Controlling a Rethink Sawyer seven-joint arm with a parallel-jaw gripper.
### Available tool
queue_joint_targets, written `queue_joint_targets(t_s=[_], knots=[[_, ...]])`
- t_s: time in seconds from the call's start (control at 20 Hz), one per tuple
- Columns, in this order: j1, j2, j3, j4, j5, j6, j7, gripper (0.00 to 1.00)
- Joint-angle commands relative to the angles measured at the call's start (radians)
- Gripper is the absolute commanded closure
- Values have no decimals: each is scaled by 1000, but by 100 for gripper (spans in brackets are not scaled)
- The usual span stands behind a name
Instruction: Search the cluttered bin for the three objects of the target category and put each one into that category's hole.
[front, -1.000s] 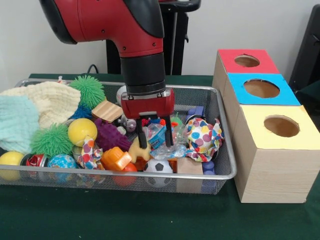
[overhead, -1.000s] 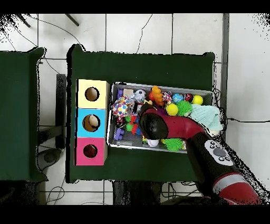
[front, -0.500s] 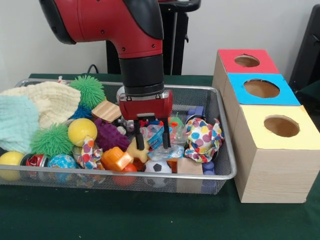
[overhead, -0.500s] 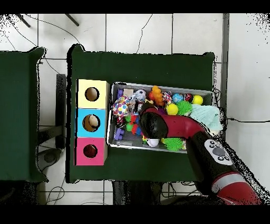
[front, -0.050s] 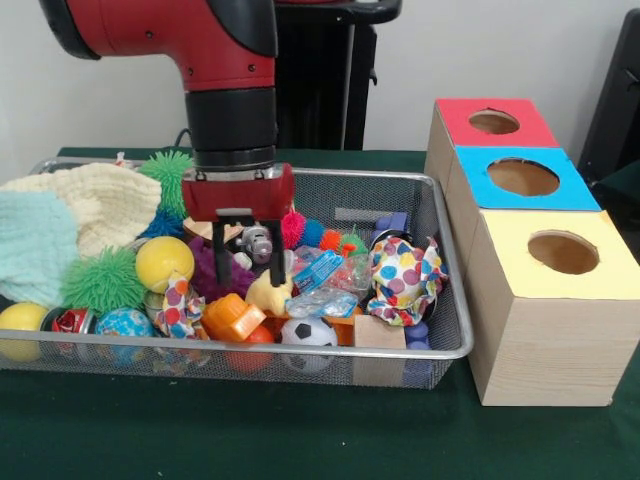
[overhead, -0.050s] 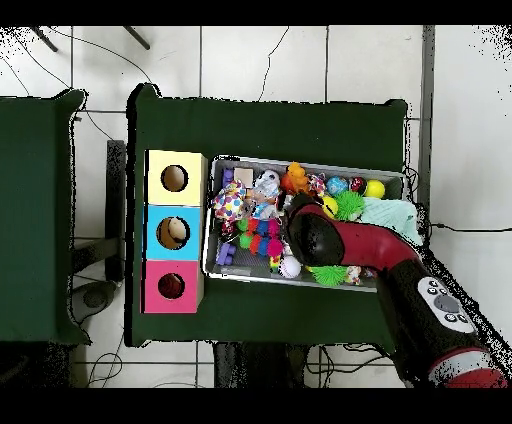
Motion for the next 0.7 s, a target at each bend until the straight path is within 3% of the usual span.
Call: queue_joint_targets(t_s=[0.05,0.25,0.5,0.7], knots=[[-11,5,32,29,-64,14,15,0],[-1,30,22,15,-74,-5,19,0],[10,38,24,-7,-82,38,-6,0],[-54,68,109,25,-87,76,-49,0]])
